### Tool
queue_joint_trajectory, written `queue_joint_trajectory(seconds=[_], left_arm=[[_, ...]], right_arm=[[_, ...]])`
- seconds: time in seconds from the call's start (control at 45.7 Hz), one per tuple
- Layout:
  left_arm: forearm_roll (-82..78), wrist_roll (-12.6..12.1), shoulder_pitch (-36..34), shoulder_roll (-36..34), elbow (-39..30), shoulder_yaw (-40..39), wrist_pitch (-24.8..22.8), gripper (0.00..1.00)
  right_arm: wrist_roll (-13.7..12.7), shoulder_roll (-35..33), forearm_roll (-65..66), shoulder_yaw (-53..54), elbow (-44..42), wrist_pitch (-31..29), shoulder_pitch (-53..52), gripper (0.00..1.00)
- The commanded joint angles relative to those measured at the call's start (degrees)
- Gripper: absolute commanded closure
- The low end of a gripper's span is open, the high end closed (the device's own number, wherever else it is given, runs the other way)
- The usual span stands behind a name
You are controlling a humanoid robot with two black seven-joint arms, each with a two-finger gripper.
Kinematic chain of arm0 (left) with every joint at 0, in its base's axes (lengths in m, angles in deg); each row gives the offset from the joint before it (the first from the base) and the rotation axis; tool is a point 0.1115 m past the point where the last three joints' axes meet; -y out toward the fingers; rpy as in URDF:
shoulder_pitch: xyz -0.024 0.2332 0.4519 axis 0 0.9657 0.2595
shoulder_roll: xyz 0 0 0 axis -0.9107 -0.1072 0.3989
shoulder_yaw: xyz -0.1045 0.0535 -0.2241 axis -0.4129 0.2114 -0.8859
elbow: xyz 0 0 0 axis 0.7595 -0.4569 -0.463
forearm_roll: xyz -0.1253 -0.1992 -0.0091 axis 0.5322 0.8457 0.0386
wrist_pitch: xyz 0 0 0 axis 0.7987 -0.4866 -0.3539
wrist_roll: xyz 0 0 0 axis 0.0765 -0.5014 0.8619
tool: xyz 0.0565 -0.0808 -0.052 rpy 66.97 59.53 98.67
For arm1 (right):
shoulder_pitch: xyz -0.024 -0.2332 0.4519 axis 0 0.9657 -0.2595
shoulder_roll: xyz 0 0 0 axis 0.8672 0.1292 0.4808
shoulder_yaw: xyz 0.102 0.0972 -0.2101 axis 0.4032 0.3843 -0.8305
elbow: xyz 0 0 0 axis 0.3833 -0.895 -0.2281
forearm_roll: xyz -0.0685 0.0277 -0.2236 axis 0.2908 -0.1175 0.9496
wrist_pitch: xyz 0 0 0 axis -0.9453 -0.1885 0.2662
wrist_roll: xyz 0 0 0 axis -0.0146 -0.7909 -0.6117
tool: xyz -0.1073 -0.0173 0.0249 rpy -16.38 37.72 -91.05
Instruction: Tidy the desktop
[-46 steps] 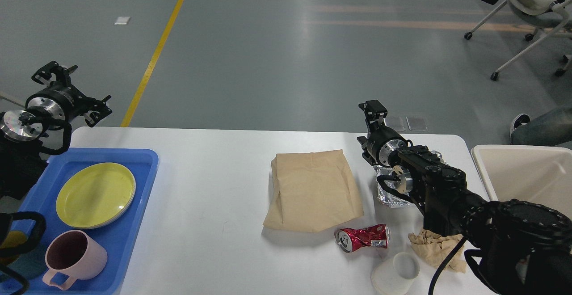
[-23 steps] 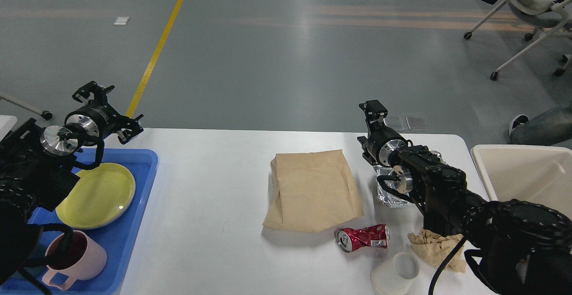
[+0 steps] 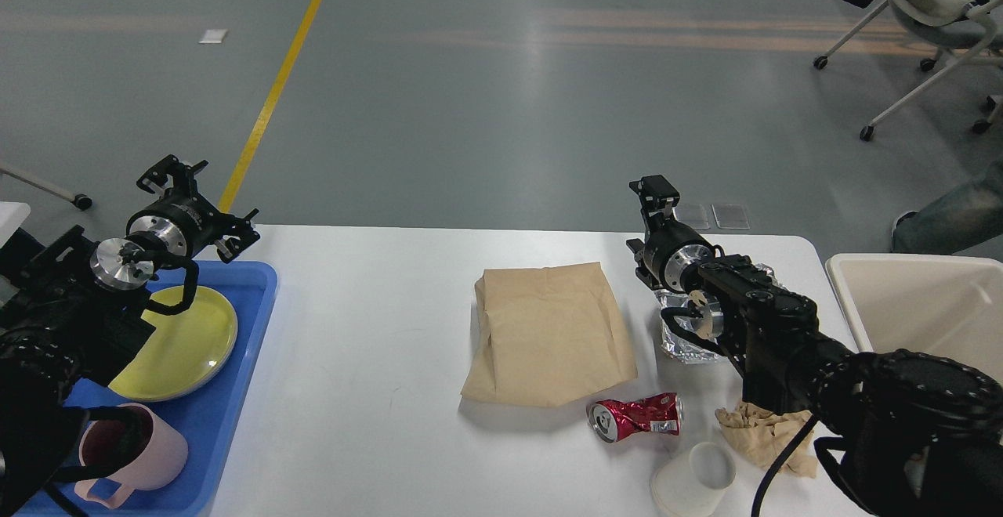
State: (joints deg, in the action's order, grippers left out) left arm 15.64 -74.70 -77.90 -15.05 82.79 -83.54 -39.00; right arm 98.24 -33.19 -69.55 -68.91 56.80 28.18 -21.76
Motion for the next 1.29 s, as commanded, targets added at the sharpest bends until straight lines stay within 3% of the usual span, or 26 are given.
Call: queue_joint_trajectory(seconds=[0.0, 0.262, 0.459, 0.547, 0.678, 1.268], left_arm=[[0.1, 4.9, 0.7, 0.3, 0.0, 0.2, 0.1, 0.04], [0.0, 15.0, 3.9, 2.1, -0.1, 0.3, -5.1, 0.04], [0.0, 26.6, 7.1, 2.8, -0.1, 0.4, -10.8, 0.04], [0.0, 29.8, 8.0, 3.0, -0.1, 0.4, -12.3, 0.04], [0.1, 31.3, 8.7, 3.1, -0.1, 0.2, -13.7, 0.04], [0.3, 31.4, 8.7, 3.1, 0.0, 0.0, -13.7, 0.04]], right_arm=[[0.0, 0.0, 0.0, 0.0, 0.0, 0.0, 0.0, 0.00], [0.0, 0.0, 0.0, 0.0, 0.0, 0.0, 0.0, 0.00], [0.0, 0.0, 0.0, 0.0, 0.0, 0.0, 0.0, 0.00], [0.0, 0.0, 0.0, 0.0, 0.0, 0.0, 0.0, 0.00], [0.0, 0.0, 0.0, 0.0, 0.0, 0.0, 0.0, 0.00], [0.0, 0.0, 0.0, 0.0, 0.0, 0.0, 0.0, 0.00]])
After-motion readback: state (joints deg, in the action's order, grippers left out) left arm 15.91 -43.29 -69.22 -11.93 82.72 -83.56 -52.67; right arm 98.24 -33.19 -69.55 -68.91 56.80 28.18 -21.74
